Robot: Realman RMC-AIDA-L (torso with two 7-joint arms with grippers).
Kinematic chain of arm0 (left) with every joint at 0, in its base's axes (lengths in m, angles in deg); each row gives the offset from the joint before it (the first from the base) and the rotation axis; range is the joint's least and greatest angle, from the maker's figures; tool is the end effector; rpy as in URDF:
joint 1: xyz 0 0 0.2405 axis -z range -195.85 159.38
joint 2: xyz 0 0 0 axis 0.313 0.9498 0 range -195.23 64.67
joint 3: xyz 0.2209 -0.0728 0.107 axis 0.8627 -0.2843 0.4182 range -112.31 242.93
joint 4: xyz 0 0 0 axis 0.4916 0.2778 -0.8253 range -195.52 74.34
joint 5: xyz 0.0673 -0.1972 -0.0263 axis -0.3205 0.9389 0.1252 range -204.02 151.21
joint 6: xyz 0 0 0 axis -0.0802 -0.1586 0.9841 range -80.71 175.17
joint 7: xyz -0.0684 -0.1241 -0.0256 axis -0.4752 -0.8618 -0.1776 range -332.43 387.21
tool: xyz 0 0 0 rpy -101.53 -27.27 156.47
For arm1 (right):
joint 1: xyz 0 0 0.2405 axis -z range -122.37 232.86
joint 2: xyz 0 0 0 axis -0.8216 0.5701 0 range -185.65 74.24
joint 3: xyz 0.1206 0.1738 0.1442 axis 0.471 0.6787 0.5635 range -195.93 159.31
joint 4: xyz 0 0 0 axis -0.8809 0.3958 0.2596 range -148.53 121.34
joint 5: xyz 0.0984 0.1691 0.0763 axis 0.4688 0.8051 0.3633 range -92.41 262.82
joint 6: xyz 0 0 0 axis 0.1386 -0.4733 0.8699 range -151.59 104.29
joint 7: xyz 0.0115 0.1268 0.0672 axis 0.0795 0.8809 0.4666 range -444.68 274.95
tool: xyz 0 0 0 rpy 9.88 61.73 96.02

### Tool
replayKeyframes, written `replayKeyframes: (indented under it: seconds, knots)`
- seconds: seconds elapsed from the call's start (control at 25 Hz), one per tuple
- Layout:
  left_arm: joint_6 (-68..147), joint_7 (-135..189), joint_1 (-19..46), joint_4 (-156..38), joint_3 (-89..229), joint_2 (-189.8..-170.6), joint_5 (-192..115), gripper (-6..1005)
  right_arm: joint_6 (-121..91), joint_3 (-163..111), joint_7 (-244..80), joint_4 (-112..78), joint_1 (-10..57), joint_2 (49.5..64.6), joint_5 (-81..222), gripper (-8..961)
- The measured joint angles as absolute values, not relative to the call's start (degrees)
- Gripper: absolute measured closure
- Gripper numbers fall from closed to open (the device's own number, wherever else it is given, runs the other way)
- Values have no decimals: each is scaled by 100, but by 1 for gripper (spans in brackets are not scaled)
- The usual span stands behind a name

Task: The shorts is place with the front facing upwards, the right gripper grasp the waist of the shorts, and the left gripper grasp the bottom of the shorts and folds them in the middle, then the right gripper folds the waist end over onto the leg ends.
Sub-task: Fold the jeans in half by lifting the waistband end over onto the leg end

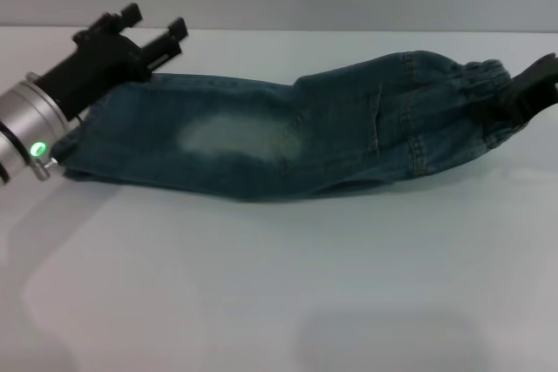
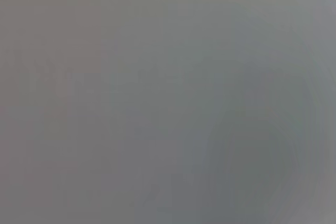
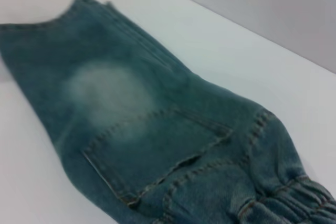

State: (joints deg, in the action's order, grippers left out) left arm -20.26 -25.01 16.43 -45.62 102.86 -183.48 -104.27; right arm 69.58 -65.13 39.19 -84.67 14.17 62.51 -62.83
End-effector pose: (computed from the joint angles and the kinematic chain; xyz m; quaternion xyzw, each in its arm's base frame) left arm -0.2729 0.3849 -0.0012 -0.8114 -0.2443 -0.3634 0.3872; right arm 0.2005 0.3904 0.0763 -0.9266 0.3084 -0.0504 0.2090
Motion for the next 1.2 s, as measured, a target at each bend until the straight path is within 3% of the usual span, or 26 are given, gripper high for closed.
replayKeyframes:
  seconds: [0.56, 1.2]
  knots:
    - [-1359, -1296, 2277, -5712, 10782, -18414, -10438, 184, 8677, -6081, 4490, -10116, 1159, 6118, -5769, 917]
    - [-1262, -803, 2550, -6538, 10794, -18436, -10602, 183, 9060, -5804, 4923, -10476, 451, 5924, -5528, 928]
